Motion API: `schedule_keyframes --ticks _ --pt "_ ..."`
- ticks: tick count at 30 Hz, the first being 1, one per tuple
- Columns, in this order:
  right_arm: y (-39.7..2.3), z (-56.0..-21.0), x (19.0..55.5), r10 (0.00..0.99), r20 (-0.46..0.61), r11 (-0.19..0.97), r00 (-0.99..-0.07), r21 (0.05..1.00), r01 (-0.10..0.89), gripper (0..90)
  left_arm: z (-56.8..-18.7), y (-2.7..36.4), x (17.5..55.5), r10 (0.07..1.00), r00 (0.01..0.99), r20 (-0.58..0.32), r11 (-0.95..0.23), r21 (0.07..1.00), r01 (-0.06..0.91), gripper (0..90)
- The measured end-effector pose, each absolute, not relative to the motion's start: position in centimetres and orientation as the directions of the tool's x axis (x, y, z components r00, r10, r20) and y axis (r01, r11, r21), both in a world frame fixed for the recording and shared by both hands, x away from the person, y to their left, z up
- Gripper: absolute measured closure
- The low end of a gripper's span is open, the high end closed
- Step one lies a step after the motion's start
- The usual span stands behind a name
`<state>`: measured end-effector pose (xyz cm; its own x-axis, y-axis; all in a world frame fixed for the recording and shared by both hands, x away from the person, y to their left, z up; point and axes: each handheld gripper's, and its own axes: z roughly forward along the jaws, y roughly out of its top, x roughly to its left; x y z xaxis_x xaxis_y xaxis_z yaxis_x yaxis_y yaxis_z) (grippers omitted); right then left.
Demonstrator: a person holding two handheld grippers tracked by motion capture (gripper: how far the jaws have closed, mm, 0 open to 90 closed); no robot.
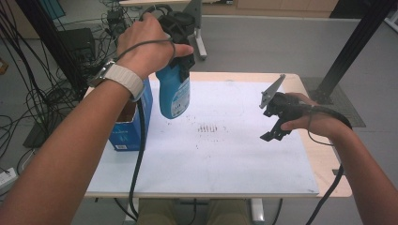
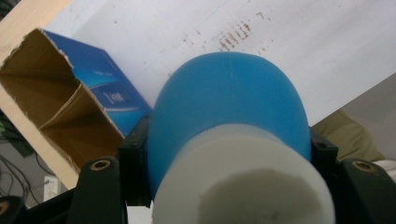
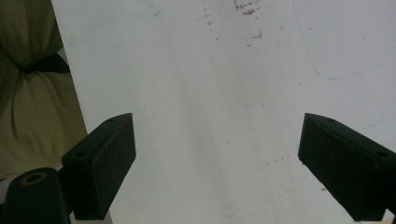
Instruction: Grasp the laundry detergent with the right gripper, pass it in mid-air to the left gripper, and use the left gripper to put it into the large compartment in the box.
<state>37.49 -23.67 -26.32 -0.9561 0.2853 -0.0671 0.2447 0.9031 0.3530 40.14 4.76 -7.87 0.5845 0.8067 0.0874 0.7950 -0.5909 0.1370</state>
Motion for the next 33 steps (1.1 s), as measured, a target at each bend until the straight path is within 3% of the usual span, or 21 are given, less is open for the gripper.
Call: schedule_keyframes --ticks 23,33 --pt "-24.4 -26.5 38.0 0.288 -0.087 0.903 -0.954 0.356 0.24 11.5 -6.5 8.7 42.0 0.941 0.332 0.059 -0.337 0.149 0.93 37.4" --pt "-24.6 -26.8 38.0 0.295 -0.084 0.902 -0.952 0.353 0.248 11.5 -6.2 10.7 42.6 0.96 0.273 0.065 -0.28 0.138 0.95 37.4"
